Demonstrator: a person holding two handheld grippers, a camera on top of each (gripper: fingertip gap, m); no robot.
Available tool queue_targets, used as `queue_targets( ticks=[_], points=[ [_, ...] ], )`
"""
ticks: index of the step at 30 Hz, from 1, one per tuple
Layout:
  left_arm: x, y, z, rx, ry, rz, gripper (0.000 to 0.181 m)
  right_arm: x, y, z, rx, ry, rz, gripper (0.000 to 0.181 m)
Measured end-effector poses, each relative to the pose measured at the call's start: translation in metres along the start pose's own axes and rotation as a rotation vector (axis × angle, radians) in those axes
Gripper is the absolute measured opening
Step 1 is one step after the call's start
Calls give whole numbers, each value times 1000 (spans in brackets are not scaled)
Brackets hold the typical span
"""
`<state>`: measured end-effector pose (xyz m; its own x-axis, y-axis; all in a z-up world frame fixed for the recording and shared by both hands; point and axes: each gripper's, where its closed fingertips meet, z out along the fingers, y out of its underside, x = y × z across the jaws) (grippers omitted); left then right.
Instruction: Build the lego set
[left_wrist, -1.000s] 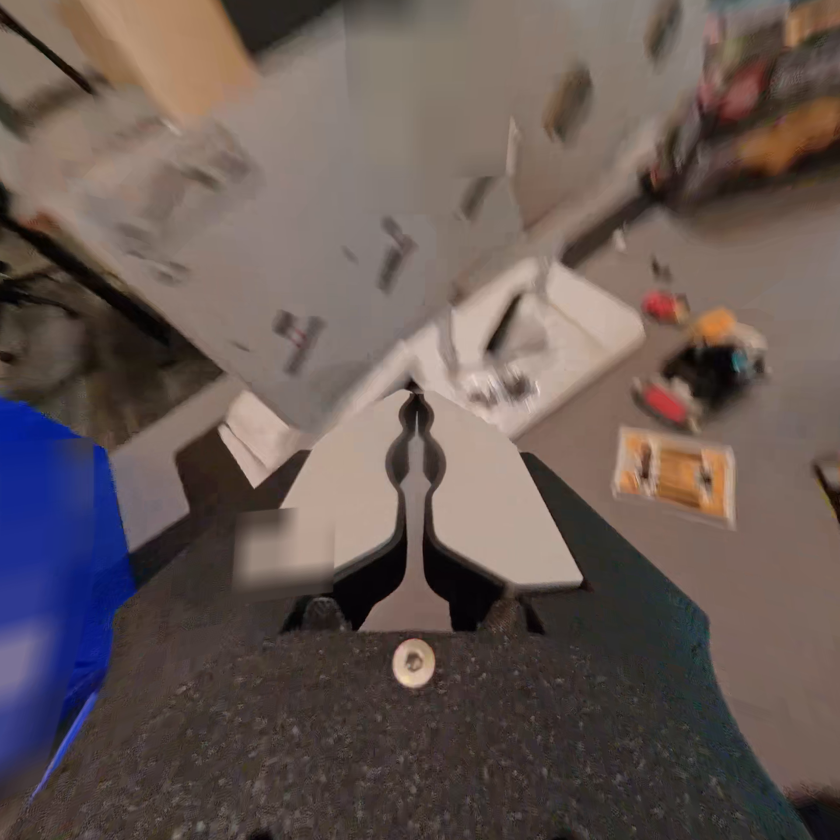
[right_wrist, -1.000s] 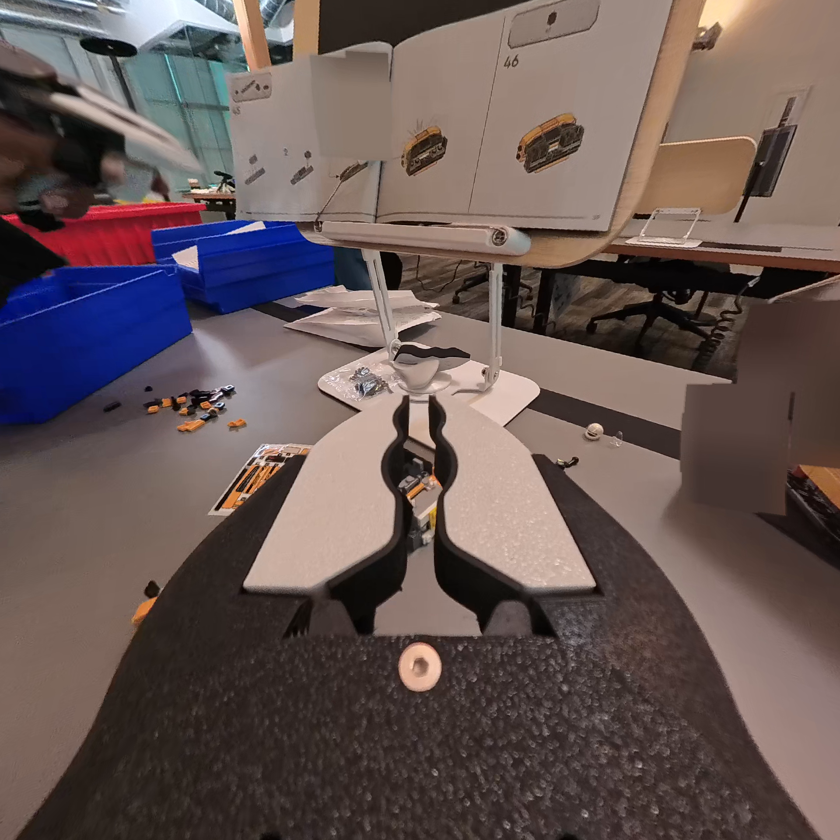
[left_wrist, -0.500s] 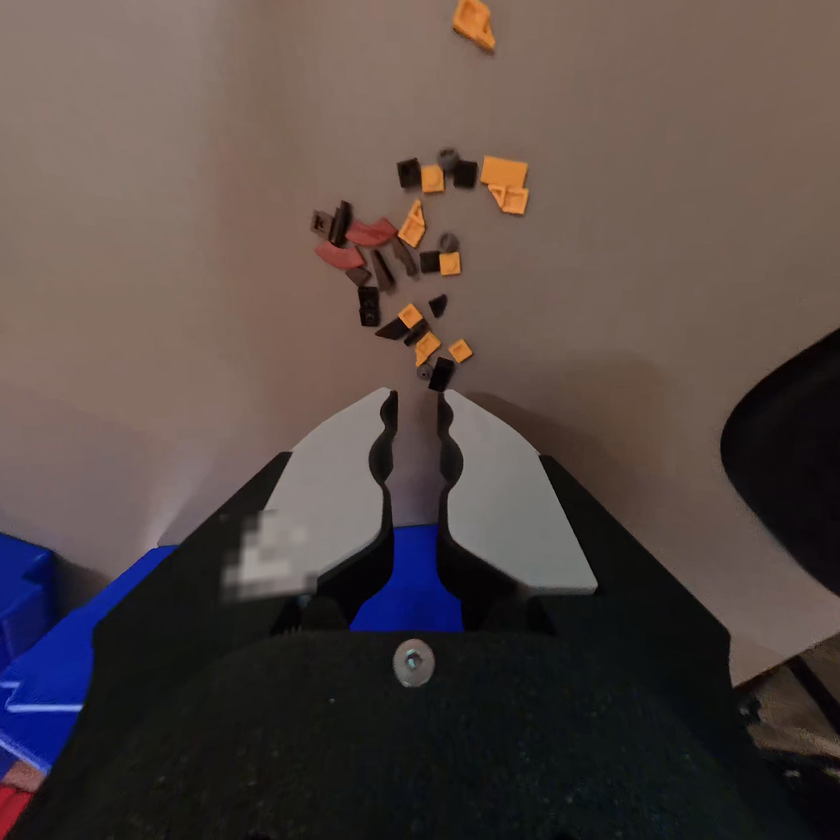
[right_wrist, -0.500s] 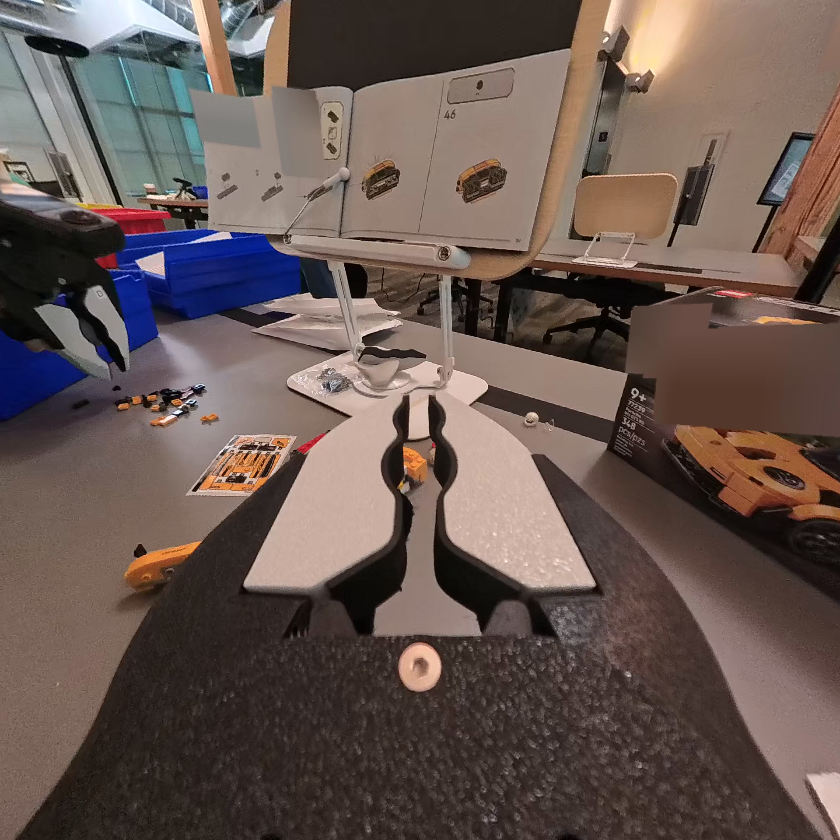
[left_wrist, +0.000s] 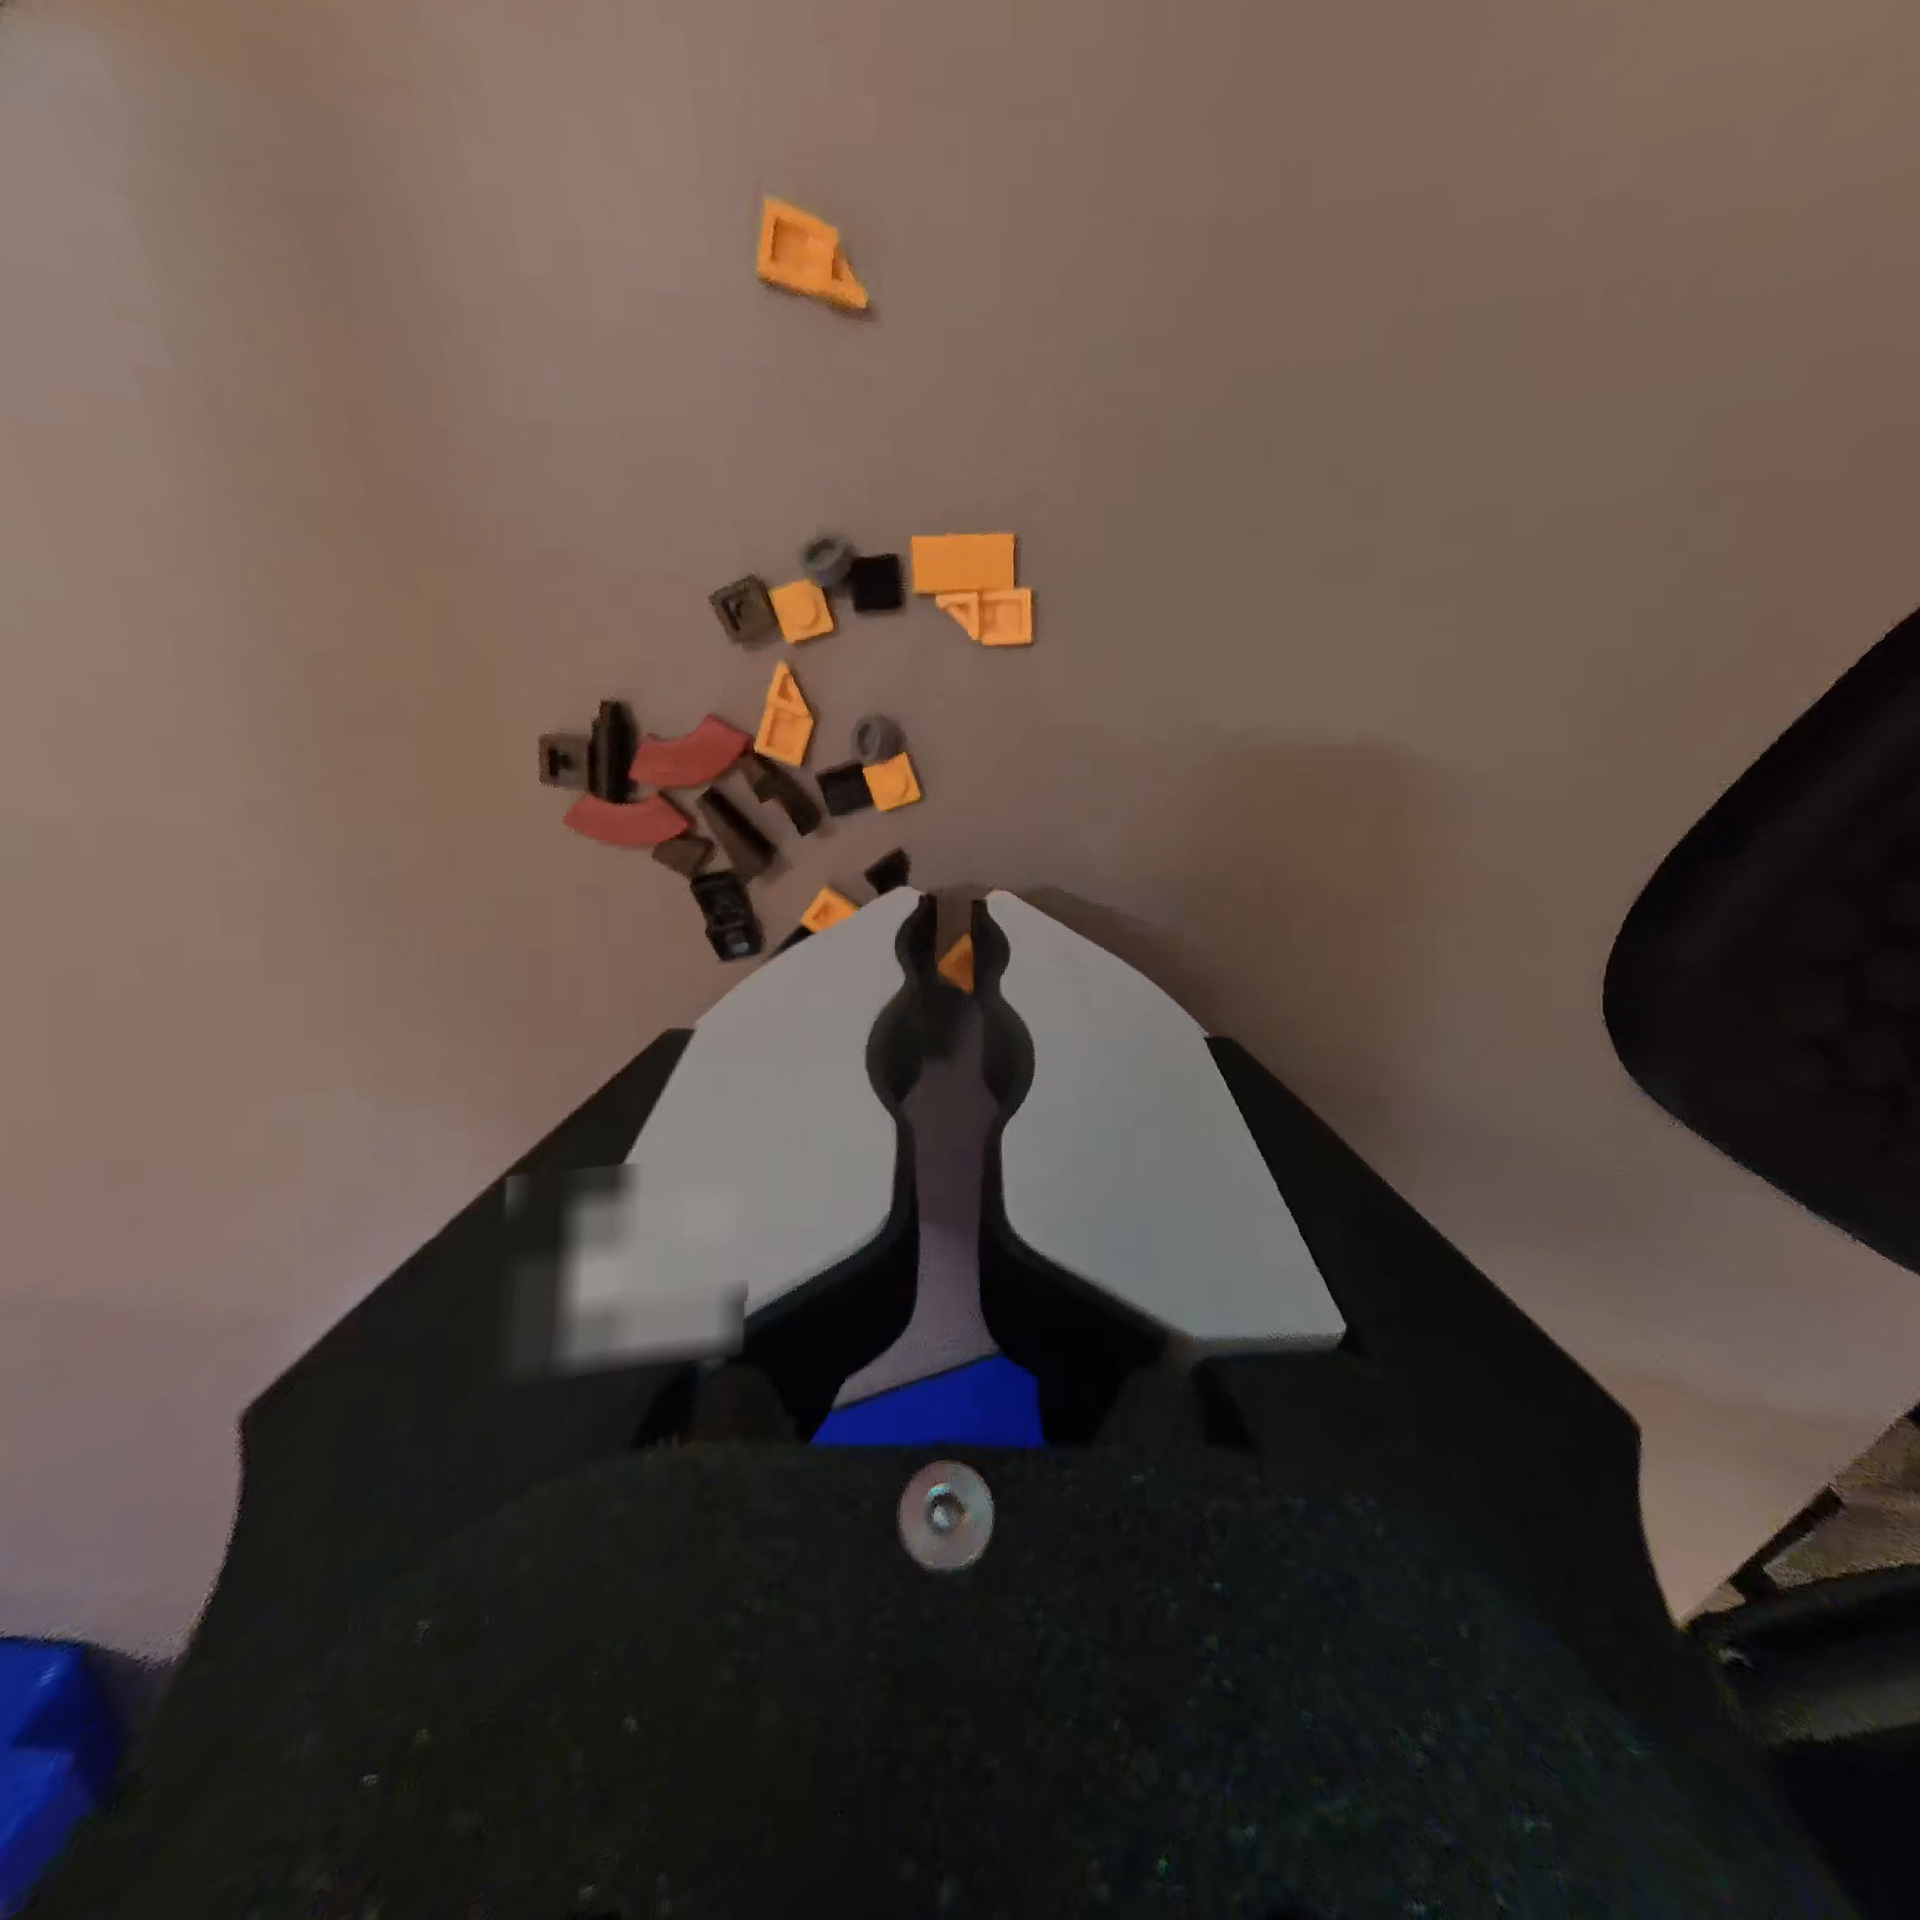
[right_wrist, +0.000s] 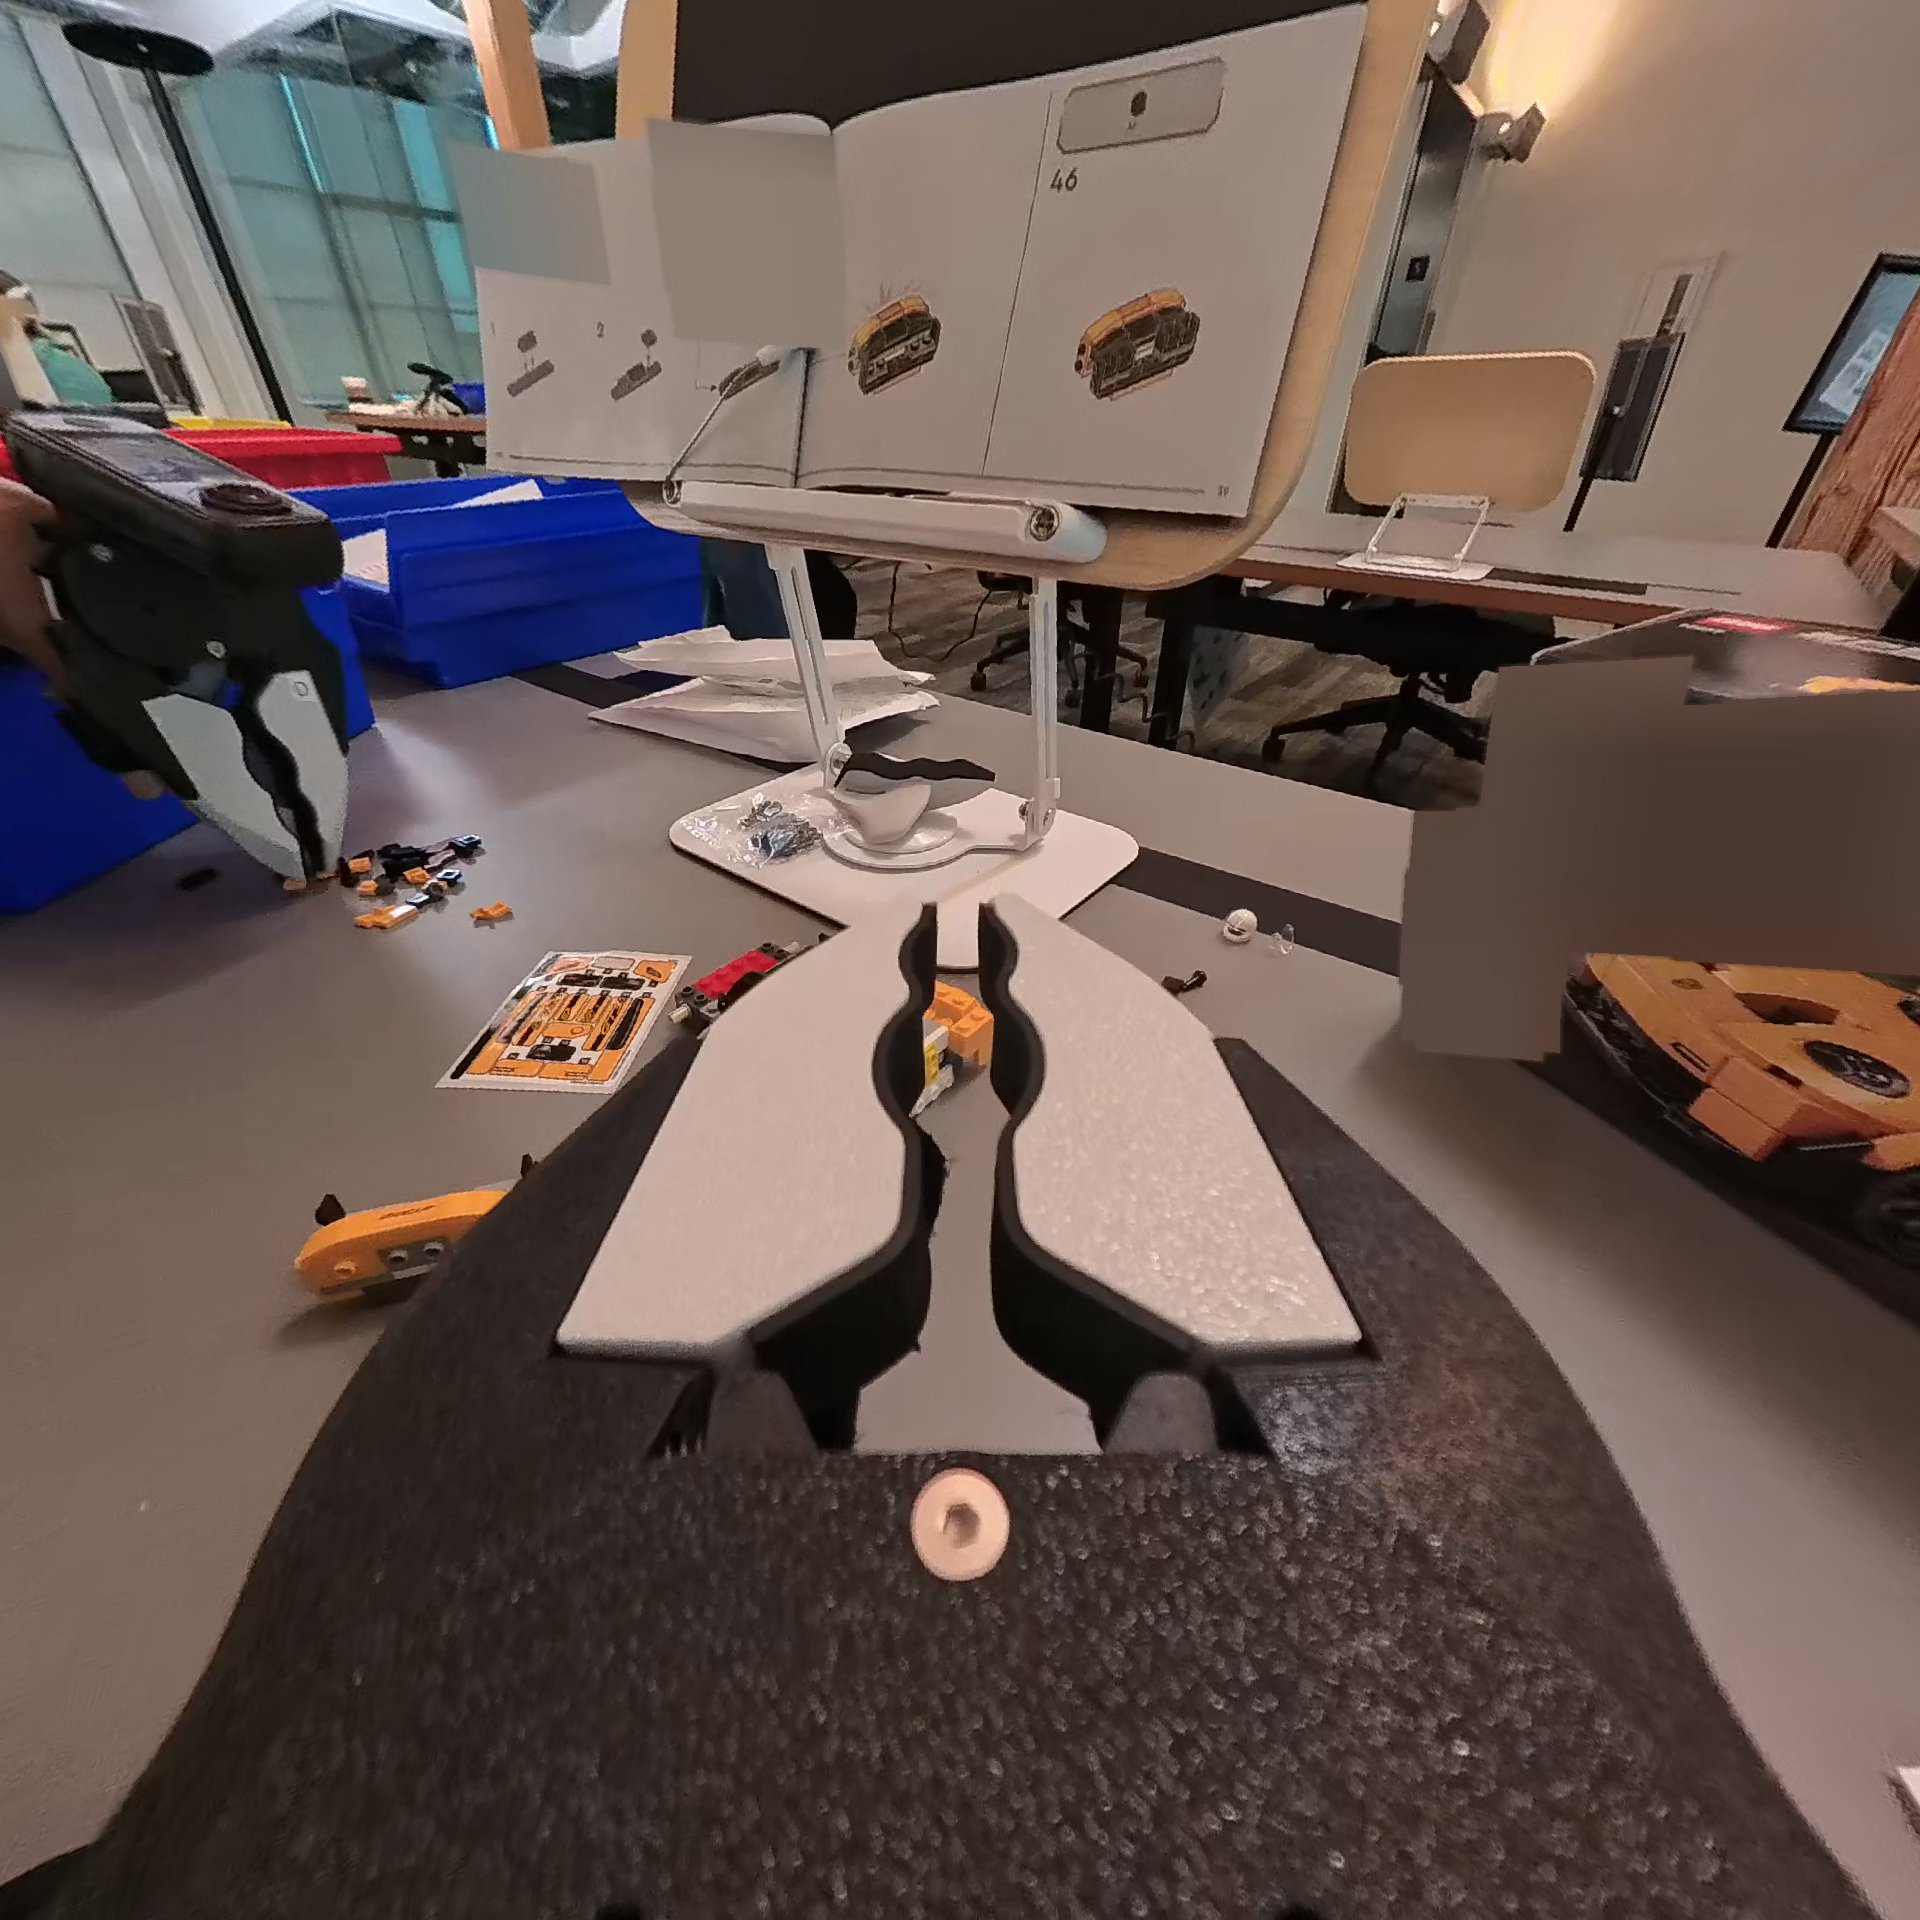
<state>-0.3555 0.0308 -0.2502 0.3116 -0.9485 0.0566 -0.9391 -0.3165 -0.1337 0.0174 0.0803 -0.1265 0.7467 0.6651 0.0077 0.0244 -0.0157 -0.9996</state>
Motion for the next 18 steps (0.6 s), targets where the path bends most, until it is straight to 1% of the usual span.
queue_targets(
  ticks=[3,6,10,14,18],
  points=[
    [0,-8,6,21,13,25,11,0,3,1,-9,-3,3,7],
    [-5,-14,7,34,-9,33,11,-1,6,2,-16,-5,3,7],
    [-18,-12,5,17,-56,25,13,-1,8,3,-23,-8,6,7],
    [-26,-17,4,46,-100,33,11,-1,9,3,-26,-9,7,7],
    [-25,-20,5,53,-105,50,9,-1,10,3,-29,-11,8,7]
  ],
)
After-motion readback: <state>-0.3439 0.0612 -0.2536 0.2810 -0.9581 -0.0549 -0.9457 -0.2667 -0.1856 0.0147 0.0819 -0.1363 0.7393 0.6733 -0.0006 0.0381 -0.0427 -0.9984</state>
